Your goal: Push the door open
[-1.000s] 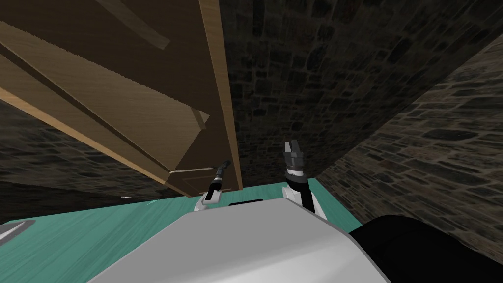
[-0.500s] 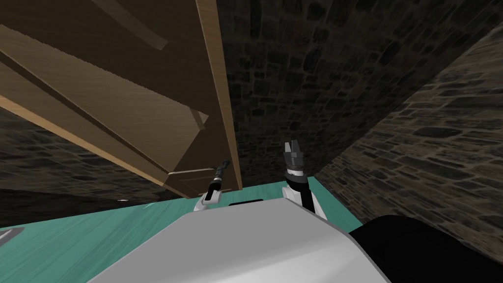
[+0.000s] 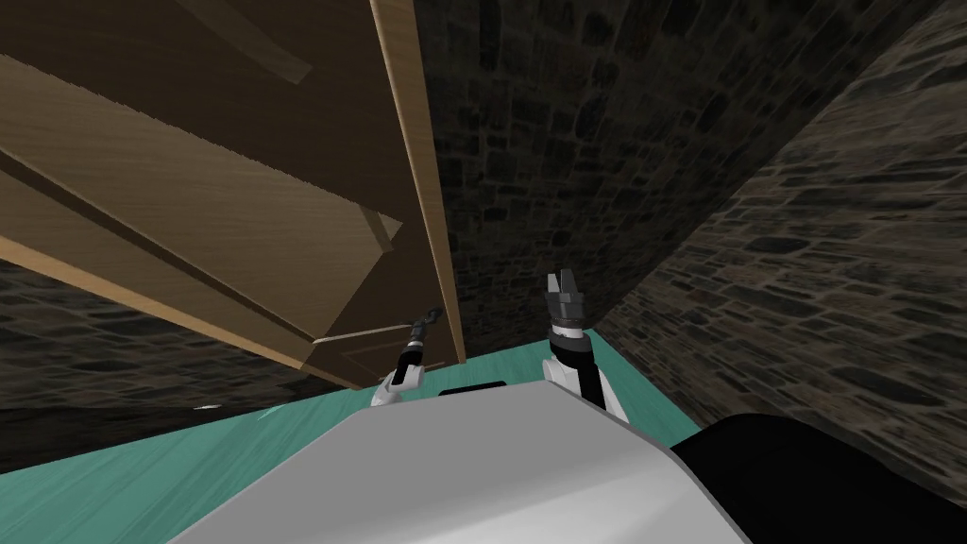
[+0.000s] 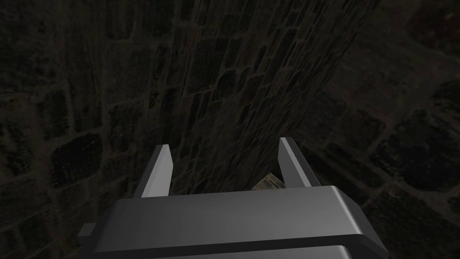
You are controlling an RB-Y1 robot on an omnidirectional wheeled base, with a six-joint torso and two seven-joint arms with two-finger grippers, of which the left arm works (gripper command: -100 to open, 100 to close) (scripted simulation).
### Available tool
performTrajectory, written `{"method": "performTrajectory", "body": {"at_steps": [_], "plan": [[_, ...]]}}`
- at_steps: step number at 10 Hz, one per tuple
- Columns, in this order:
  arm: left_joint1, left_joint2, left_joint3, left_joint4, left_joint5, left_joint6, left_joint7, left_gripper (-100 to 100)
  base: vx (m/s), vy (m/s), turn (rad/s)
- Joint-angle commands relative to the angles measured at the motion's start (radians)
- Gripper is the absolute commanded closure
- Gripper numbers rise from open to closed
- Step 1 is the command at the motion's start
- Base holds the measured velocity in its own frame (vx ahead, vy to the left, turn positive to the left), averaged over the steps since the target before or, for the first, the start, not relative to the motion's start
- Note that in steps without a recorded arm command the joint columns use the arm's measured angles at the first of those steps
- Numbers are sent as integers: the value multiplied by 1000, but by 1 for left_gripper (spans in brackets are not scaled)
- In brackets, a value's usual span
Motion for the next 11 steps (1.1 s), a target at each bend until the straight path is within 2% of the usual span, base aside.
{"method": "performTrajectory", "body": {"at_steps": [1, 6, 8, 11], "plan": [[-17, 21, 31, 10, 14, -31, -12, 100, -21, 63, -104], [-49, 28, 85, 58, 43, -78, -51, 100, -15, 60, -89], [-54, 29, 93, 65, 48, -85, -56, 100, -18, 60, -61], [-81, 33, 137, 106, 72, -124, -88, 100, -16, 69, -96]]}}
